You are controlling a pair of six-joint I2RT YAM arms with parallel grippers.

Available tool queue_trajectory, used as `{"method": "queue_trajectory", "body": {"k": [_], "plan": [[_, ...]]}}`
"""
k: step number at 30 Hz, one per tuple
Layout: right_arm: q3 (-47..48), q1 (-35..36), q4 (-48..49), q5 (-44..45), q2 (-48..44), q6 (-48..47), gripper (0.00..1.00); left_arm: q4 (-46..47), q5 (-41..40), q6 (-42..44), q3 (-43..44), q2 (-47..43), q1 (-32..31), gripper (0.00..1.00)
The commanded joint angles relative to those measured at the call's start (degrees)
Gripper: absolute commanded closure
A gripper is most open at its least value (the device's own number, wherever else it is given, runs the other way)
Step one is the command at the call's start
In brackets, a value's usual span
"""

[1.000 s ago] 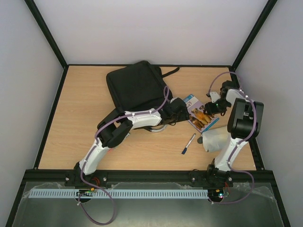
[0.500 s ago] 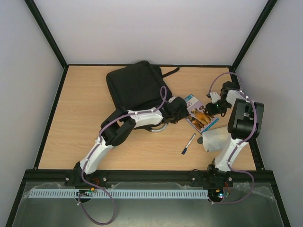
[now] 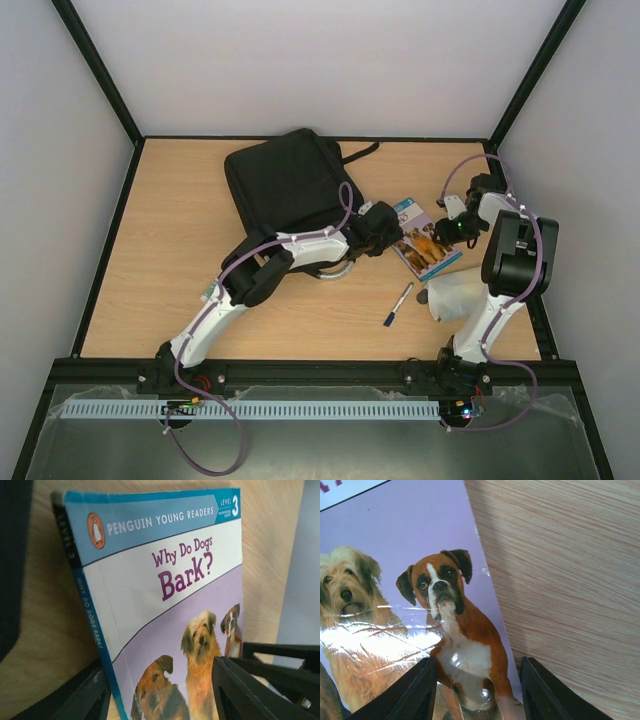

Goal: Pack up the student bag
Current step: Pick up the book from the center of the board.

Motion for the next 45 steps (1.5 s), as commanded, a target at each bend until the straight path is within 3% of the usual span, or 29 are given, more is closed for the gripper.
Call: {"method": "queue_trajectory", "body": {"k": [1,14,20,28,36,39,45], "plan": [[-3.1,0.1,-6.8,-1.1,1.2,-0.8,0.54,2.2,1.8,0.0,3.4,4.2,0.3,0.46],[-3.9,0.1,-6.7,-1.5,-0.5,-0.7,0.54,1.9,0.0,4.8,7.5,2.9,0.3,0.75],[-3.4,0.1,-7.0,-3.6,-2.0,0.4,0.55,3.9,0.2,9.8,6.5,0.8,0.8,0.94],[-0.9,0.1,-9.8,-8.3,-7.6,3.2,0.51,5.6,1.1,19.3,1.0,-7.1,3.6,0.97],[2.7,0.1,-16.0,-18.0,-19.6,6.5,0.39,0.4,13.1,32.7,-5.7,-21.2,9.0,0.98],[3.9,0.1,-18.4,-22.9,-23.8,6.5,0.35,-0.9,18.1,36.8,-12.2,-28.6,11.8,0.98],[4.0,0.1,-26.0,-39.6,-27.4,1.2,0.31,1.8,37.2,42.8,-29.6,-44.2,18.1,0.97]]}}
